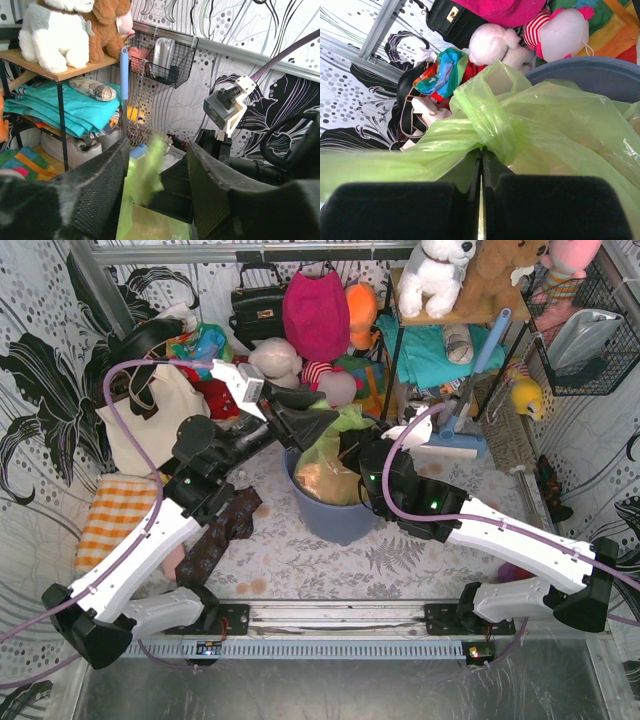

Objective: Tie the trash bag

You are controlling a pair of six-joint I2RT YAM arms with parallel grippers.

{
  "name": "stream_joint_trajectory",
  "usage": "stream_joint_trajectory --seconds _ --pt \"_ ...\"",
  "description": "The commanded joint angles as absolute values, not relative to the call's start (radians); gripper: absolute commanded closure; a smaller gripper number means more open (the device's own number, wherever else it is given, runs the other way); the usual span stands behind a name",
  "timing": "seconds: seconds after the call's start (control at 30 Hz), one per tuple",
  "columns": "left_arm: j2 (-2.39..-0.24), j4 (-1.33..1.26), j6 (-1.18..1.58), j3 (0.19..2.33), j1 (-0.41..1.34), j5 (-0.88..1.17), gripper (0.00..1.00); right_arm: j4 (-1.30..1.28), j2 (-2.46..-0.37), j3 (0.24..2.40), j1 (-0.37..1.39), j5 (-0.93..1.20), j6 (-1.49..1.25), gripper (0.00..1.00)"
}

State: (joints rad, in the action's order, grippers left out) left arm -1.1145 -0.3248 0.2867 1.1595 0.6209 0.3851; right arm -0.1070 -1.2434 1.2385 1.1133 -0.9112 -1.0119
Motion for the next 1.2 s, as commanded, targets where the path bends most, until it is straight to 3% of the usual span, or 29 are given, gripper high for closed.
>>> stream_joint_trajectory --seconds 0.0,0.33,0.43,0.57,0.8,1.17 --pt "-1.034 -0.35 0.222 1.135 0.615 0.329 0.39 -0.059 -1.235 1.23 1.121 -0.928 -1.002 1.0" --pt "-0.946 -0.215 0.183 1.127 0.612 -0.099 0.36 -0.109 -1.225 1.239 1.121 -0.961 -1.029 1.0" --pt "-0.985 -0.151 0.201 1.152 0.576 -0.098 0.37 -0.118 -1.22 1.239 1.121 -0.969 -1.03 1.0" --pt "-1.074 -0.099 0.255 1.192 0.485 0.069 0.38 -0.126 -1.228 1.251 1.121 -0.963 -1.025 1.0" --pt "-1.211 -0.168 0.297 1.229 0.348 0.645 0.41 -0.13 -1.234 1.259 1.121 -0.95 -1.023 1.0" --pt "-1.31 -0.199 0.248 1.255 0.344 0.858 0.41 -0.132 -1.222 1.261 1.121 -0.945 -1.02 1.0"
